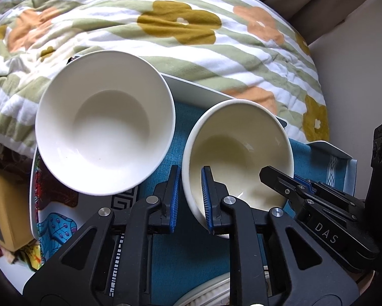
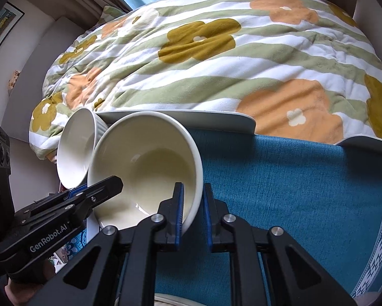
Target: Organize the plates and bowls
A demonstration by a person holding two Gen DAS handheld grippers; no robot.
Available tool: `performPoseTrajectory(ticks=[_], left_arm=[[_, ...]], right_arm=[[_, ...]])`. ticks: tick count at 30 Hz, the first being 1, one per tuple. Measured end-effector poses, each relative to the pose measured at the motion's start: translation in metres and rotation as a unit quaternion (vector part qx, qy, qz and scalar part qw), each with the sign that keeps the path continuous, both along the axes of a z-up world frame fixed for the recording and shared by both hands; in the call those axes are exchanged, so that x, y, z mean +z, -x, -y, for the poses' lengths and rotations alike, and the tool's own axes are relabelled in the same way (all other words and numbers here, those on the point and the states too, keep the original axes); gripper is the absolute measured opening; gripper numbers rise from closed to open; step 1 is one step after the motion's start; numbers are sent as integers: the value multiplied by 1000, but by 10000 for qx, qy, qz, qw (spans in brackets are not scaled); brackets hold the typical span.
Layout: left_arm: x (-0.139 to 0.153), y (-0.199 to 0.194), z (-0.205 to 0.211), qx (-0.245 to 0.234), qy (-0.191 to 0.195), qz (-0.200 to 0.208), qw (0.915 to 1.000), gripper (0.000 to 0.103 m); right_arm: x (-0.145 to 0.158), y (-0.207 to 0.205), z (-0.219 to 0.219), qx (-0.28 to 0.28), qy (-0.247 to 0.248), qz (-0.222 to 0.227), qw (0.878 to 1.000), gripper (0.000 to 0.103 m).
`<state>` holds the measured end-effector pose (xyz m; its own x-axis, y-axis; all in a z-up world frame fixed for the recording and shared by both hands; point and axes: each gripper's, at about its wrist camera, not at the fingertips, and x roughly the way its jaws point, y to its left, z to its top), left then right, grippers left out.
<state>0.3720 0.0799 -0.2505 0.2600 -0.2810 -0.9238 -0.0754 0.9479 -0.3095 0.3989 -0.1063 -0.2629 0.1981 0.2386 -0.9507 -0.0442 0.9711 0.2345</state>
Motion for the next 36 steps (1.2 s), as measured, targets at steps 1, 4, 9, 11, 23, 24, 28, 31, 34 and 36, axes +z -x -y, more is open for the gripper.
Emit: performPoseTrajectory(ticks=[1,4,9,11,23,24,28,31,34,36], left_arm=[[4,1,1,0,-14,46,10000,15],[16,5,3,-31,-46,153,9999,15],[47,17,12,-107,-86,413,9991,15],[61,25,21,-139,-114,506,9986,15],[128,114,114,-202,-95,1024,9945,15],[130,124,124,-188,-79,1057,9942,15],[137,161,168,-193,-29,1159,9931,15],[137,186,198,-207,56,1170,9929,15],[134,208,229,-345,91,1104,9932,15],[131,219,248,-482,74,1028,9935,15]], right_arm=[[2,1,0,2,-17,26,10000,13],[12,3,0,6,-20,139,9999,13],[36,13,8,-44,-124,354,9993,13],[49,19,14,-47,-166,446,9989,13],[132,93,84,39,-141,1112,9937,13],[137,102,92,51,-124,1154,9932,13],[152,139,128,74,-51,1257,9920,13],[156,166,155,57,0,1251,9921,13],[158,193,183,-20,71,1204,9927,13],[157,210,201,-126,89,1161,9931,13]])
